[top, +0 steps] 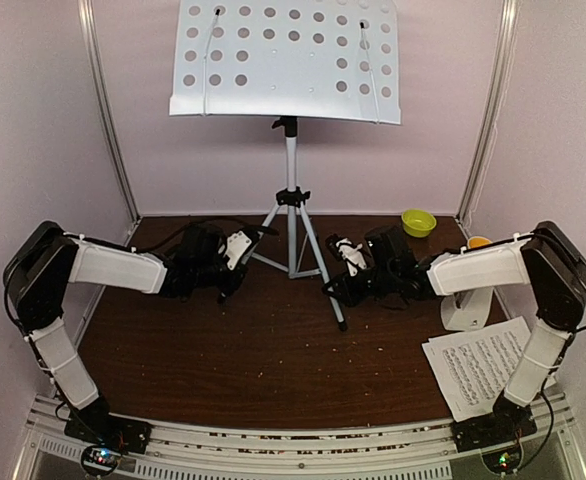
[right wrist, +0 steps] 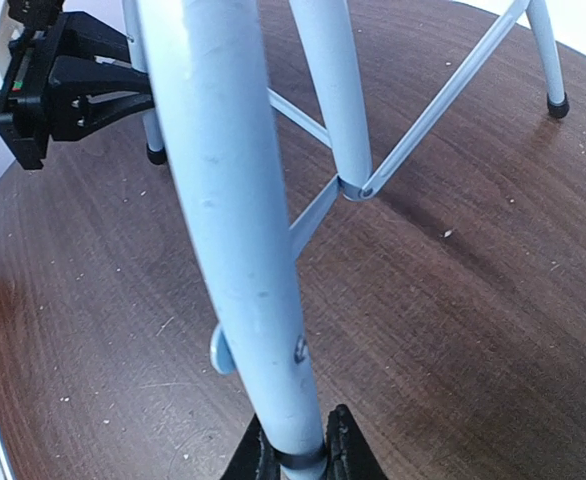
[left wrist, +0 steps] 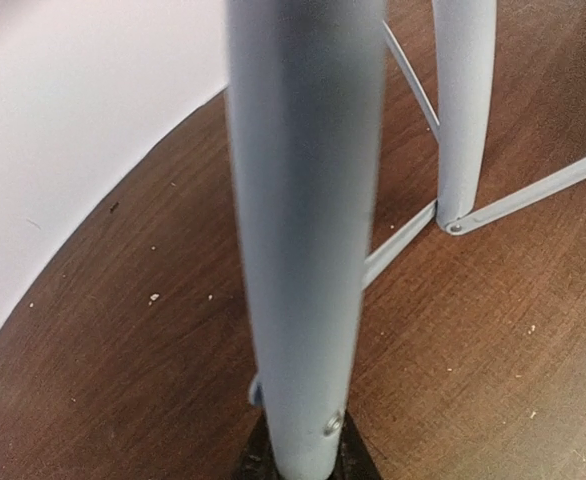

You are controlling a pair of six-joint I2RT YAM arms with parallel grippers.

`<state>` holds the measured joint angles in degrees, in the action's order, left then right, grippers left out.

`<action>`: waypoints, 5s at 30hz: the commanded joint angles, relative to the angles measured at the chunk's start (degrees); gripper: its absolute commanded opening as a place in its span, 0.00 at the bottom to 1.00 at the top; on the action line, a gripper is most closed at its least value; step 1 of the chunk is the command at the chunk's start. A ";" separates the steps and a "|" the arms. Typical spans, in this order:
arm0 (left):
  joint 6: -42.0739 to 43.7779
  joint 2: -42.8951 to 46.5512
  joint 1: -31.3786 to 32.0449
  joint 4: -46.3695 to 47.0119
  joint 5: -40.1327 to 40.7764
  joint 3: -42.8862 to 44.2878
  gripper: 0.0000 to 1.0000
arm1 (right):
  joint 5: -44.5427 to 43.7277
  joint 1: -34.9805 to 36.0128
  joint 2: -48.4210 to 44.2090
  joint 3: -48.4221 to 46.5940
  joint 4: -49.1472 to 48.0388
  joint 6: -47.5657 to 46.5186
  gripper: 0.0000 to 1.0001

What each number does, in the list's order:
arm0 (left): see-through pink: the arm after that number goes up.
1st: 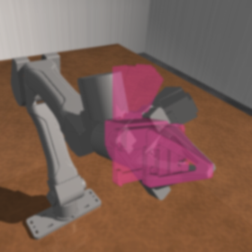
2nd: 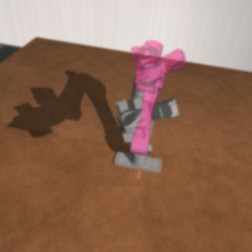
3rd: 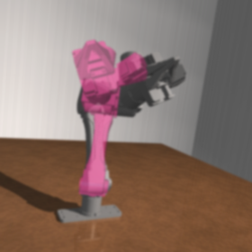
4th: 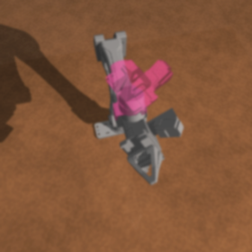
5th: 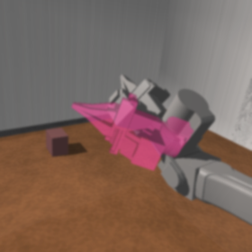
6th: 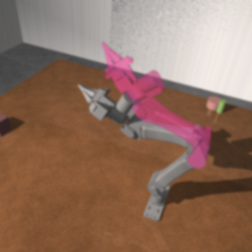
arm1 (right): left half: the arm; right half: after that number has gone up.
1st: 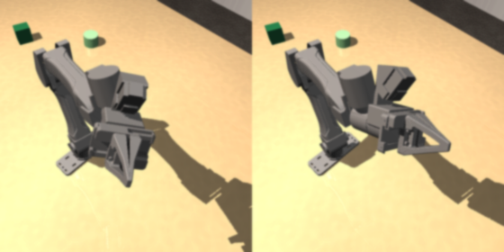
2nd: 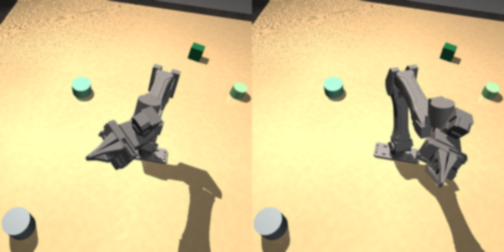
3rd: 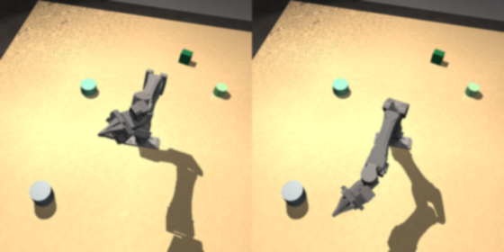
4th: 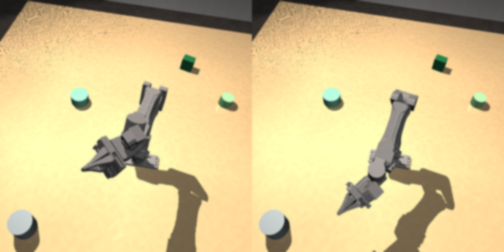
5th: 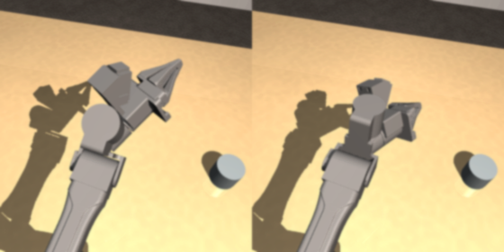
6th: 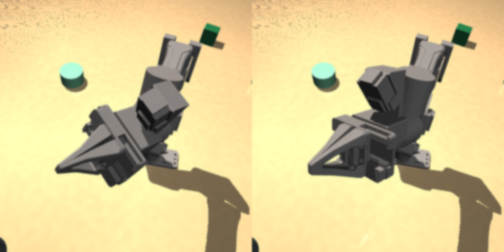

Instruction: Set up the instrument practice props

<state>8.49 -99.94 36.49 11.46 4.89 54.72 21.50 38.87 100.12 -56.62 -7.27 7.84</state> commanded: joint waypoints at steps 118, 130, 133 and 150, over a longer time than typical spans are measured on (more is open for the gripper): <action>-18.34 30.30 0.42 2.48 1.97 -13.50 0.98 | -35.52 4.07 -50.09 29.38 41.45 45.99 1.00; -19.22 31.12 2.40 -0.68 5.57 -12.01 0.98 | -28.57 2.02 -36.05 33.16 25.01 51.18 1.00; -18.46 31.55 3.73 -0.60 6.68 -12.35 0.98 | -24.96 2.01 -33.37 34.07 17.35 52.56 1.00; -5.24 18.90 26.66 5.11 7.61 -10.44 0.98 | -17.39 2.09 -23.76 23.36 0.62 50.51 1.00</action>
<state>-3.97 -76.51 57.21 12.32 12.78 41.71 1.39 40.95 77.89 -30.79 -3.86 60.27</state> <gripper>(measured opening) 0.977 0.999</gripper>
